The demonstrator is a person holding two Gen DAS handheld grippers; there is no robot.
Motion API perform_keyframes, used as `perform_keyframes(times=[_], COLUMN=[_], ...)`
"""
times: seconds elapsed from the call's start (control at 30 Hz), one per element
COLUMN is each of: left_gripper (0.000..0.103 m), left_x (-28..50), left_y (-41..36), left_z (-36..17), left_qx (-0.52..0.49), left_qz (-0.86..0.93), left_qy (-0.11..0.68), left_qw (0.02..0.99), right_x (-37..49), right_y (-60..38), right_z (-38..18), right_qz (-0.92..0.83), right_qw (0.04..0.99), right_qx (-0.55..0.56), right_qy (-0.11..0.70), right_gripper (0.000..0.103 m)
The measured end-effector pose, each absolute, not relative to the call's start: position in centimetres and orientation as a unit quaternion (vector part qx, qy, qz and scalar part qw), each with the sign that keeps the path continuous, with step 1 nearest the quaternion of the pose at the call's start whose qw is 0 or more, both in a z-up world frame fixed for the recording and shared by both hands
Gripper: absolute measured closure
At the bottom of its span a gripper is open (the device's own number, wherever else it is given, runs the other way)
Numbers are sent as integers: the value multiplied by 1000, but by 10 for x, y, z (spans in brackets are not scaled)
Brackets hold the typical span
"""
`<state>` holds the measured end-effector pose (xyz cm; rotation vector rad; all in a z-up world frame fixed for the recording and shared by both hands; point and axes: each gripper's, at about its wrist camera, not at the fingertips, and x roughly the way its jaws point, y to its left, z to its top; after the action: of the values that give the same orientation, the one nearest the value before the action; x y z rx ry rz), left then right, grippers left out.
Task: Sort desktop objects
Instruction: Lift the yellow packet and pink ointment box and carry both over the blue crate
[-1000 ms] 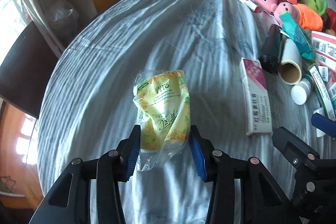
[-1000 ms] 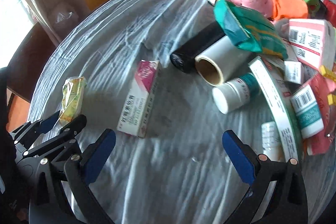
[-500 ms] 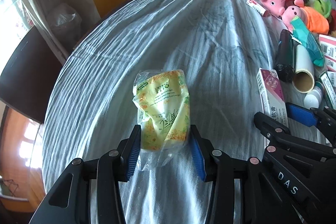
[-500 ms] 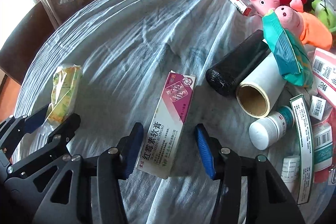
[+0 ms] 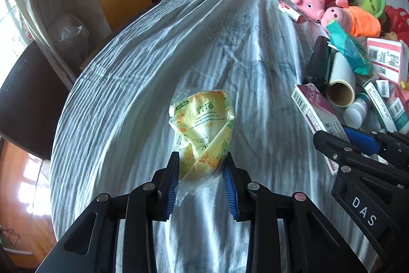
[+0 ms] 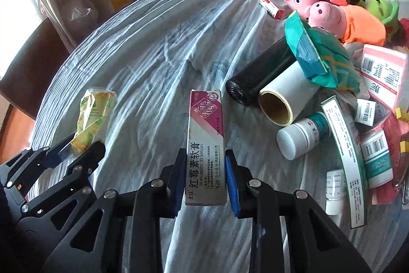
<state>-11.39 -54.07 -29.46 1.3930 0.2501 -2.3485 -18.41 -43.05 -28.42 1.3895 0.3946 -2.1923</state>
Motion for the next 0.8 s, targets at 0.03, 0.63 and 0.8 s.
perform_keyframes(times=[0.03,0.63,0.8], left_gripper=[72,72,72], left_x=[-113,-115,-110], left_y=[-537,-409,-335], left_z=[-290,-197,-172], left_qx=[494,421,400], left_qz=[-843,-902,-914], left_qy=[87,42,32], left_qw=[195,85,57], right_x=[-183,-148,-133], right_y=[-427,-290,-216], right_z=[-281,-179,-157], right_qz=[-809,-875,-890], right_qw=[254,173,149], right_qx=[510,443,423], right_qy=[144,94,84], right_gripper=[75,75,75])
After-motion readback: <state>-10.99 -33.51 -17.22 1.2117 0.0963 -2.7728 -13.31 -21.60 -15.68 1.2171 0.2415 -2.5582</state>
